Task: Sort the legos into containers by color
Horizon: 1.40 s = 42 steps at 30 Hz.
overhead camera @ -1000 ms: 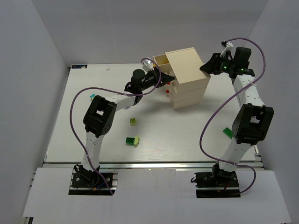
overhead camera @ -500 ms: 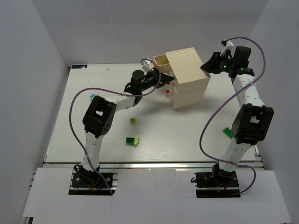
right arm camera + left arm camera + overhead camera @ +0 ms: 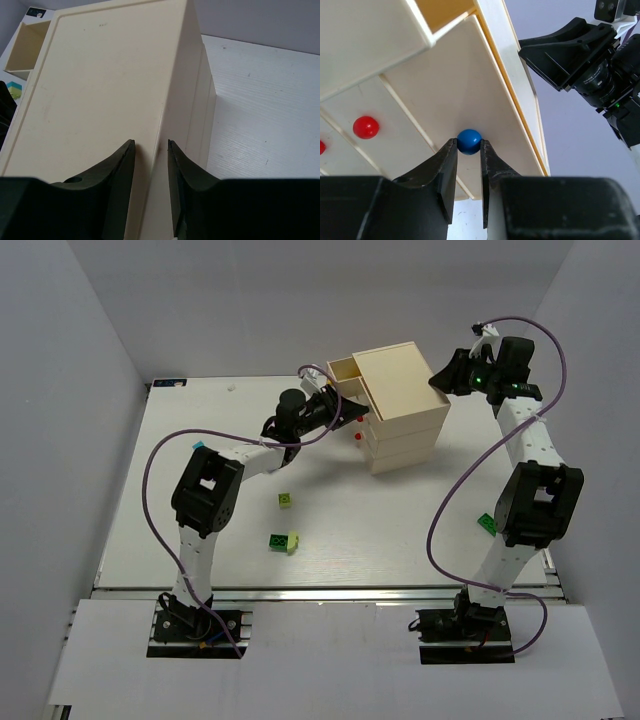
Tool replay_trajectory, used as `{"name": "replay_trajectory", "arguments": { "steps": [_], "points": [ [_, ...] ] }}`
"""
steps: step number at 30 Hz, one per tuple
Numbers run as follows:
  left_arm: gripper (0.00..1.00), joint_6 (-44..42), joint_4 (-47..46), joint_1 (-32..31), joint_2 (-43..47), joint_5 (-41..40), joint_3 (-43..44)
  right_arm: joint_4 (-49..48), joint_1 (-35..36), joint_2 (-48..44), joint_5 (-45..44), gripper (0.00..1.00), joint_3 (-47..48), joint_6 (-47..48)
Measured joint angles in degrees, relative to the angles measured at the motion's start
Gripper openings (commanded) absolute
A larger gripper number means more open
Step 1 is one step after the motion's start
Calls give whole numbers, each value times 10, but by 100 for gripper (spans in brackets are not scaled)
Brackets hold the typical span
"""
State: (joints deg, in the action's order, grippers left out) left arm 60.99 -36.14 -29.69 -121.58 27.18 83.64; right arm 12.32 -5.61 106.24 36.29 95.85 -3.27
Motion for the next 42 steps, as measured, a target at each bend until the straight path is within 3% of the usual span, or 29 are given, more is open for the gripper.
{"name": "replay_trajectory", "arguments": {
  "steps": [36,37,38,40,42],
  "points": [
    [0,-36,29,35,69,33,-75,-7,-1,7,-22,38,8,0],
    [1,-36,29,35,70,33,-75,-7,-1,7,-23,39,8,0],
    [14,-36,29,36,70,34,-75,-7,-1,7,-24,44,8,0],
    [27,-36,29,37,70,36,-75,-7,-1,8,-30,51,8,1],
    [47,-37,30,37,70,37,-75,-7,-4,9,-31,58,8,0]
  ]
}}
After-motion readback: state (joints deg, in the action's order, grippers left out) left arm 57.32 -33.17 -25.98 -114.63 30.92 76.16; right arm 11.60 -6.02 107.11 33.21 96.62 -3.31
